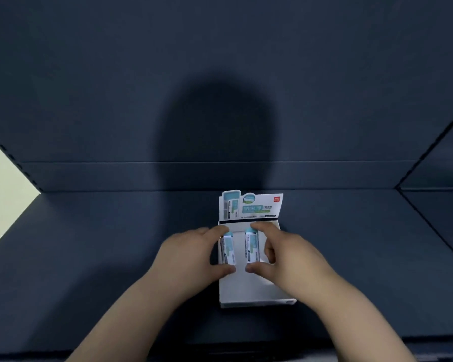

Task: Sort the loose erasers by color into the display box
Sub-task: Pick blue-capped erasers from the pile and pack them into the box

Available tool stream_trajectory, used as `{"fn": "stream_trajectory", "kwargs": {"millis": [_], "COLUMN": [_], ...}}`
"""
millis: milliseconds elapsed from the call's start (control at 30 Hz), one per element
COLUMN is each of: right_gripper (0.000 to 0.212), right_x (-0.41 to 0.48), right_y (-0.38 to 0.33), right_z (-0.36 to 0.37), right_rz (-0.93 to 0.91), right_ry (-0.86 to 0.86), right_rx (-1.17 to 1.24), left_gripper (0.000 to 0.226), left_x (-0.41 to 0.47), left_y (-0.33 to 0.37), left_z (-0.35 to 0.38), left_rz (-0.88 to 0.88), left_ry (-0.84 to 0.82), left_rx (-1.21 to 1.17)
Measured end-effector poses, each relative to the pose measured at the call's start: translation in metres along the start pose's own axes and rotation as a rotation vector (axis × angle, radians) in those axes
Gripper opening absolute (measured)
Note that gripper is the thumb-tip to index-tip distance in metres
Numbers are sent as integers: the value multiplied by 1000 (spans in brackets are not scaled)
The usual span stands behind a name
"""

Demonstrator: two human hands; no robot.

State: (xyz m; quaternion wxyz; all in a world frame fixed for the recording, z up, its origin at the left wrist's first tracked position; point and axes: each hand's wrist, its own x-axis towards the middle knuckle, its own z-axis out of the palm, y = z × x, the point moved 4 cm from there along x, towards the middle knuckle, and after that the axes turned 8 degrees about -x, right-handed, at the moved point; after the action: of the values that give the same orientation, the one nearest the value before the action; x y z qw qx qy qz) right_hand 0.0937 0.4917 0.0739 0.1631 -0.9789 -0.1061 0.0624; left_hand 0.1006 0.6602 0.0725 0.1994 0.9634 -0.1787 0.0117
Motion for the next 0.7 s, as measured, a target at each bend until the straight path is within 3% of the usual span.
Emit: {"fn": "stream_trajectory", "kwargs": {"millis": [167,367,700], "right_gripper": [66,62,49], "right_x": [19,29,36], "right_y": [-7,-4,-3], "right_z": [13,31,34], "right_rz": [-20,-65,-27], "right_ry": [-109,-159,-184], "right_rx": [-36,-261,-240], "left_gripper": [60,53,51], "left_x": [15,23,22], "left_y": [2,0,2], "left_z": [15,33,33], "left_rz": [-51,-131,-124], "left_ry": [-40,-120,-141], "left_rx": [66,192,216]}}
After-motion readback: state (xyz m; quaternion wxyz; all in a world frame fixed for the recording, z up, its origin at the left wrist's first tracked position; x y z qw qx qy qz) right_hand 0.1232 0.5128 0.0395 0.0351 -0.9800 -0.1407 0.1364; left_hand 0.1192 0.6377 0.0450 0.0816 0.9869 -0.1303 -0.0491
